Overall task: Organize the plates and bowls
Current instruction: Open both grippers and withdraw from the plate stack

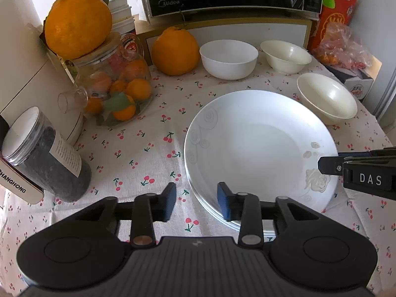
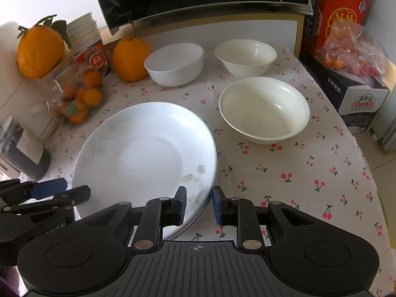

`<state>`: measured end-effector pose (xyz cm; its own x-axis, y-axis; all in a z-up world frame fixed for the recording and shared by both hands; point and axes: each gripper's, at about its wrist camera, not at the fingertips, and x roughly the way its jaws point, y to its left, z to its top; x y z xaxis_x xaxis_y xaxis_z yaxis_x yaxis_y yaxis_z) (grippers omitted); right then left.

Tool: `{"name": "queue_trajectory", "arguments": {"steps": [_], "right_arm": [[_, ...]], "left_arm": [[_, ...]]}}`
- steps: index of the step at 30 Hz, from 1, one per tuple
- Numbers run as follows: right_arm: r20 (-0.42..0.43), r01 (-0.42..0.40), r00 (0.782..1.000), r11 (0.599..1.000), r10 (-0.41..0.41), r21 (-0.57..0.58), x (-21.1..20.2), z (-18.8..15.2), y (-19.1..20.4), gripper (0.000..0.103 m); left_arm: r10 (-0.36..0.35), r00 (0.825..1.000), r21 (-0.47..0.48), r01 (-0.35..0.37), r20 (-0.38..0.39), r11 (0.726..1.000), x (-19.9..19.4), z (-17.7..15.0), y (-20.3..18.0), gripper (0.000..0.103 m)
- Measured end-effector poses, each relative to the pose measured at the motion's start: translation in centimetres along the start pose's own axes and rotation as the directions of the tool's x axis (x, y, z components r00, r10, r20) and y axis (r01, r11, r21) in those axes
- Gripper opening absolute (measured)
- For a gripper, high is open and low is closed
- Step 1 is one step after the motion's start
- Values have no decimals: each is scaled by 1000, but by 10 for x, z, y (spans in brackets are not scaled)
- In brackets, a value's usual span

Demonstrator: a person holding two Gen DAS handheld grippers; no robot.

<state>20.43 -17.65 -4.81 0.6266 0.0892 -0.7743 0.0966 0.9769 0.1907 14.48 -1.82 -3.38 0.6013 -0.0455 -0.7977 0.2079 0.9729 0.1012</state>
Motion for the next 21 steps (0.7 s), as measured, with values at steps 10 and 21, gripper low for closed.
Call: {"name": "queue_trajectory", "arguments": {"steps": [10,21], "right_arm": [[38,-71,997,997,71,8,-22,-1,-1,56],[73,-97,993,995,97,7,-42,5,-7,85]], "left_arm": [[-14,999,-29,15,30,999,-14,1,-1,72],[-11,999,-101,15,40,995,-20,-1,3,97]]}}
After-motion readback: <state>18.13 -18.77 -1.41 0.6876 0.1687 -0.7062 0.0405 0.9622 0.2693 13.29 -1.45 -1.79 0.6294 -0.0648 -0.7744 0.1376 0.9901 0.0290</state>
